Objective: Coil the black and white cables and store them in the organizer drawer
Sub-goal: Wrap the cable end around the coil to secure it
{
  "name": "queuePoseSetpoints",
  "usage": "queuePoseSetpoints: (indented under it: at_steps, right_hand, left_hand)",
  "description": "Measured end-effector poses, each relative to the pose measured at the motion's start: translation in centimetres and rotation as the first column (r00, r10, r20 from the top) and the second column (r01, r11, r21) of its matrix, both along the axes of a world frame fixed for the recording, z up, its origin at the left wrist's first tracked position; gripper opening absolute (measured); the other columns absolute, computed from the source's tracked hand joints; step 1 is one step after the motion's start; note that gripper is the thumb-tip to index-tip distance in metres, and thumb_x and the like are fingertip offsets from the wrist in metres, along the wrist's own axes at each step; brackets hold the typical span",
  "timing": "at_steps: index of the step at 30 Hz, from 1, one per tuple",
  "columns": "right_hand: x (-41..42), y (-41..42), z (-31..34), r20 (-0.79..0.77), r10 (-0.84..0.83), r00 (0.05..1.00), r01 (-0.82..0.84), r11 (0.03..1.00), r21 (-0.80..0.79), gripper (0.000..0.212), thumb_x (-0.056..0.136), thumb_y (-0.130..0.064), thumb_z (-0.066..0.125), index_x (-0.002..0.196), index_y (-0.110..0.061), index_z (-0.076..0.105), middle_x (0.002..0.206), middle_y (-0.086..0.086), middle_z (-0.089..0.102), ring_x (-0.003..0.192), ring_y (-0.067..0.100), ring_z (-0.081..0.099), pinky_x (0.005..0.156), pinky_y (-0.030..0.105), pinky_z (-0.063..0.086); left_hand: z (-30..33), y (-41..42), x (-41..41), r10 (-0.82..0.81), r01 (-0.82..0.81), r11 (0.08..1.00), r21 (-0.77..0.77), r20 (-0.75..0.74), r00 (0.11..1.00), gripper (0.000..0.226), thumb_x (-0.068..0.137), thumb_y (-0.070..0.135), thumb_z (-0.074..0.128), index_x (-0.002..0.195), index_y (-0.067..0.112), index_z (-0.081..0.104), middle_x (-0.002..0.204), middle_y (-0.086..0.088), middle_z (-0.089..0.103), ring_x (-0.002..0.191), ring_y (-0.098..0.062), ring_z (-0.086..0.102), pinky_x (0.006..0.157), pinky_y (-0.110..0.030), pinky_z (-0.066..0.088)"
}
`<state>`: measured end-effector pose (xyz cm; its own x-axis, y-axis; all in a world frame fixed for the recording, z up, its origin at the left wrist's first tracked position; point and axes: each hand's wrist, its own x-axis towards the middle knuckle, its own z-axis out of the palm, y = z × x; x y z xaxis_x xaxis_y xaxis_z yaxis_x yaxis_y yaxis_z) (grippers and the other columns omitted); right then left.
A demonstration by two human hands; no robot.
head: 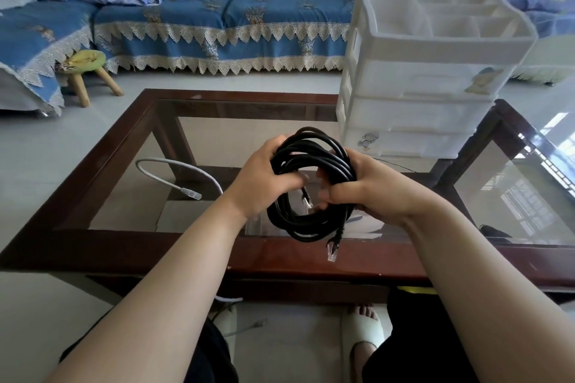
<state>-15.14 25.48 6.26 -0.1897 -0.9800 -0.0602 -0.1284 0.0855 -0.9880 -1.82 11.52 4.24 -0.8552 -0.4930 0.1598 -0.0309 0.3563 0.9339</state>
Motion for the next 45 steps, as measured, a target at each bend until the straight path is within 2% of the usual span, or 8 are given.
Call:
queuePoseSetpoints:
  at_steps: [8,11,18,25,32,37,41,45]
  right_hand:
    - [-0.2,-0.5,-0.7,-0.103,-0.217,0.971,0.219,0.976,0.004,0.021,0.078,0.004,0.059,0.092,-0.01,0.053,0.067,0.001,0.066,0.075,0.032,0.069,0.079,0.059,0.053]
    - [-0.1,-0.9,-0.9,-0.161,-0.271,0.949,0.277,0.961,0.011,0.022,0.074,-0.007,0.06,0.095,-0.012,0.055,0.068,0.003,0.068,0.079,0.041,0.069,0.07,0.066,0.049]
    - [-0.4,-1.3,-1.2,-0.17,-0.419,0.892,0.419,0.907,-0.034,0.023,0.077,0.001,0.058,0.097,-0.01,0.056,0.064,0.009,0.068,0.054,0.015,0.063,0.046,0.023,0.045]
    - [1.0,-1.9,-2.0,0.016,-0.442,0.897,0.442,0.896,-0.031,0.021,0.083,0.002,0.056,0.101,-0.007,0.052,0.067,0.011,0.068,0.065,0.021,0.068,0.062,0.037,0.058]
    - [2.3,-2.3,-3.4,0.327,-0.454,0.829,0.429,0.891,0.149,0.042,0.085,-0.004,0.066,0.122,-0.005,0.046,0.095,0.012,0.065,0.078,0.02,0.071,0.077,0.04,0.059]
    - [1.5,-2.0,-3.9,-0.375,-0.463,0.803,0.493,0.87,-0.019,0.101,0.073,-0.039,0.077,0.147,-0.036,0.008,0.137,-0.003,0.036,0.123,0.016,0.044,0.1,0.037,0.044]
    - [1.2,-1.9,-3.8,-0.762,-0.241,0.602,0.296,0.953,-0.067,0.089,0.077,-0.022,0.065,0.148,-0.033,0.013,0.146,-0.001,0.022,0.132,0.026,0.032,0.102,0.039,0.038]
    - [1.9,-2.8,-4.4,-0.84,-0.326,0.434,0.372,0.914,-0.163,0.069,0.081,-0.021,0.062,0.143,-0.025,0.032,0.14,0.001,0.038,0.105,0.027,0.057,0.068,0.03,0.042]
  left_hand:
    - [-0.5,1.2,-1.1,0.22,-0.218,0.973,0.079,-0.02,0.975,0.071,0.083,0.003,0.066,0.133,0.038,0.031,0.089,-0.01,0.066,0.069,-0.017,0.068,0.071,-0.031,0.058]
    - [-0.5,0.5,-1.3,0.163,-0.172,0.972,0.16,0.064,0.985,0.034,0.08,0.016,0.069,0.113,0.018,0.062,0.088,-0.008,0.07,0.071,-0.02,0.071,0.072,-0.038,0.055]
    - [-1.3,0.5,-0.9,0.101,-0.203,0.928,0.312,0.315,0.944,0.084,0.05,0.063,0.084,0.116,0.018,0.06,0.108,-0.003,0.07,0.103,-0.018,0.066,0.099,-0.042,0.048]
    - [-1.4,1.6,-0.9,0.306,-0.314,0.791,0.526,0.105,0.946,0.039,0.071,0.016,0.074,0.106,0.004,0.06,0.087,-0.009,0.068,0.095,-0.031,0.069,0.092,-0.047,0.05]
    - [-0.4,0.7,-0.4,0.394,-0.401,0.916,0.031,0.124,0.911,0.012,0.084,0.021,0.068,0.092,0.021,0.06,0.081,-0.001,0.065,0.068,-0.017,0.064,0.066,-0.032,0.053]
    - [-0.6,0.2,-0.5,0.39,-0.291,0.875,-0.386,0.208,0.897,0.018,0.081,0.022,0.068,0.093,0.014,0.057,0.076,0.003,0.06,0.07,-0.014,0.059,0.06,-0.03,0.05]
    - [-0.9,0.7,-0.6,0.29,-0.144,0.879,-0.454,0.271,0.918,0.014,0.081,0.018,0.064,0.087,0.013,0.052,0.074,-0.001,0.056,0.066,-0.018,0.056,0.052,-0.03,0.043]
    - [-1.2,1.4,-0.8,0.263,-0.126,0.882,-0.454,0.254,0.931,0.014,0.085,0.016,0.06,0.082,0.012,0.047,0.082,0.003,0.043,0.067,-0.02,0.05,0.053,-0.028,0.035]
